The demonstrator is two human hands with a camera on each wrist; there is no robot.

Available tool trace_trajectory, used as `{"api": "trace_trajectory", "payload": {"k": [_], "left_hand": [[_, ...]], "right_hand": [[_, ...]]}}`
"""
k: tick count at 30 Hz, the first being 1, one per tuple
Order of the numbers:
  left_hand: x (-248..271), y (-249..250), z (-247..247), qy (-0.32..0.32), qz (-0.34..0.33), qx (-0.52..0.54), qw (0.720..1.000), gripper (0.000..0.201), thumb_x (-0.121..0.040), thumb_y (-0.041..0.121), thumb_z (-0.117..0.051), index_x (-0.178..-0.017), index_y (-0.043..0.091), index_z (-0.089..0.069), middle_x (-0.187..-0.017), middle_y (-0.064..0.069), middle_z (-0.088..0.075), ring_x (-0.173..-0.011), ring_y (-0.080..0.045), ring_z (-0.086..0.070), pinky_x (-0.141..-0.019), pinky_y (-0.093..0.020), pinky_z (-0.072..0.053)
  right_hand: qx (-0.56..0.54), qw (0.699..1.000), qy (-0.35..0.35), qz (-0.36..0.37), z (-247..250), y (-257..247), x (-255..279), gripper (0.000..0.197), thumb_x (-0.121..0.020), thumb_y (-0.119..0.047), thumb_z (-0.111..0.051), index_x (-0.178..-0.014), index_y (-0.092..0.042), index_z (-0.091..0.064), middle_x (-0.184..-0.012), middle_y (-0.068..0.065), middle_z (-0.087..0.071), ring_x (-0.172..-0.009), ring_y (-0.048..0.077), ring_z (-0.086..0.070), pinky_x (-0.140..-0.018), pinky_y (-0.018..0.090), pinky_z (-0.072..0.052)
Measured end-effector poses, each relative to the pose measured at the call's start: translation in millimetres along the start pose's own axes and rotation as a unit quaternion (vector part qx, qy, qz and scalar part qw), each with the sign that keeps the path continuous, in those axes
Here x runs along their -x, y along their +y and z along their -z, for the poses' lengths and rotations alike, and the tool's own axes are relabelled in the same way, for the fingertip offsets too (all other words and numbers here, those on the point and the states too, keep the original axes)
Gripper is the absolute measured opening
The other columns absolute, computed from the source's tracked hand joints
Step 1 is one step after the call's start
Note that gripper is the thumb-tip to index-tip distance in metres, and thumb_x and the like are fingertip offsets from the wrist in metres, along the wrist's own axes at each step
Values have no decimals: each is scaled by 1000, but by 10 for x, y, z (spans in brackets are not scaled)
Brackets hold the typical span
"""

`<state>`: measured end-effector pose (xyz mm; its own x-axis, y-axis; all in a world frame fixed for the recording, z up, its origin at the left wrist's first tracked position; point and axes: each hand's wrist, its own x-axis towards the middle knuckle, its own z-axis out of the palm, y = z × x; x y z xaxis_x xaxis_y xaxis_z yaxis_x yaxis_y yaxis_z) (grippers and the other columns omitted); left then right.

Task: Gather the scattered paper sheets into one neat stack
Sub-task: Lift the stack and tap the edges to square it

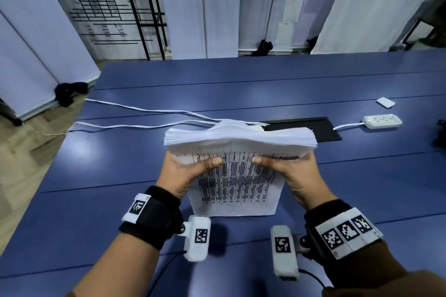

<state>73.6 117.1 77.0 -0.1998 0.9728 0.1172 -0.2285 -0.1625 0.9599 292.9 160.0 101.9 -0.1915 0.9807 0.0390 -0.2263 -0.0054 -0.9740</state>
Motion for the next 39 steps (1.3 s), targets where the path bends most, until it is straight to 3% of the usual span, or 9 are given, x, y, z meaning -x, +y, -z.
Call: {"api": "trace_trajectory", "payload": {"k": [3,6,16,18,23,29,32,36,39], "left_hand": [[-30,52,70,-8,-27,-6,1000,46,-50,19,-90,-93,15,-76,-96,-6,-76,-91,-19,-72,-80,-29,-56],[-49,23,110,-20,-2,2,1000,57,-38,36,-95,-90,22,-77,-94,-2,-76,-90,-15,-71,-77,-24,-55],[-56,6,86,-46,30,2,998,61,-35,30,-96,-90,14,-77,-94,-4,-76,-89,-15,-72,-76,-25,-56],[-26,-78,79,-34,49,-19,998,65,-38,24,-95,-96,7,-73,-97,-7,-75,-91,-18,-72,-77,-25,-56],[-10,-104,16,0,33,-14,999,32,-61,-12,-76,-86,8,-74,-89,-6,-76,-84,-17,-73,-74,-23,-56],[2,-71,-17,45,26,-15,999,19,-67,-12,-73,-68,7,-77,-73,-4,-75,-69,-14,-72,-67,-22,-56],[-19,-91,43,84,16,21,996,20,-67,-11,-72,-71,9,-77,-76,-5,-75,-71,-15,-71,-71,-26,-58],[-38,-161,158,155,13,121,980,22,-70,-10,-69,-86,4,-72,-85,-4,-76,-80,-17,-71,-77,-31,-58],[-29,-285,300,190,56,208,958,53,-53,7,-87,-100,-5,-67,-100,-14,-73,-93,-27,-69,-84,-43,-56]], "right_hand": [[-4,1000,-2,31,50,-49,-18,39,-57,14,-78,-85,-13,-72,-86,3,-77,-81,15,-73,-70,26,-58],[10,999,-24,18,83,-18,-8,40,-50,5,-81,-86,-13,-74,-92,5,-77,-85,16,-73,-73,26,-58],[17,999,-29,11,183,107,-20,39,-51,8,-81,-84,-13,-76,-91,6,-77,-84,18,-73,-73,28,-59],[36,999,-36,-4,189,198,14,48,-55,11,-82,-97,-9,-72,-98,7,-76,-92,21,-73,-77,29,-58],[32,998,-30,-54,273,303,-32,51,-62,17,-80,-109,7,-64,-102,16,-74,-97,28,-72,-80,35,-59],[80,988,-58,-118,362,610,69,46,-63,14,-81,-102,-5,-67,-103,10,-75,-97,21,-72,-82,29,-58],[102,981,-67,-150,384,805,140,38,-63,14,-81,-96,-3,-71,-98,10,-76,-95,23,-72,-76,27,-58],[120,979,-31,-163,523,982,179,30,-63,7,-84,-91,4,-73,-94,14,-76,-89,27,-72,-86,38,-58],[88,983,25,-159,654,956,173,34,-59,-7,-89,-86,4,-74,-94,23,-74,-80,26,-70,-82,40,-55]]}}
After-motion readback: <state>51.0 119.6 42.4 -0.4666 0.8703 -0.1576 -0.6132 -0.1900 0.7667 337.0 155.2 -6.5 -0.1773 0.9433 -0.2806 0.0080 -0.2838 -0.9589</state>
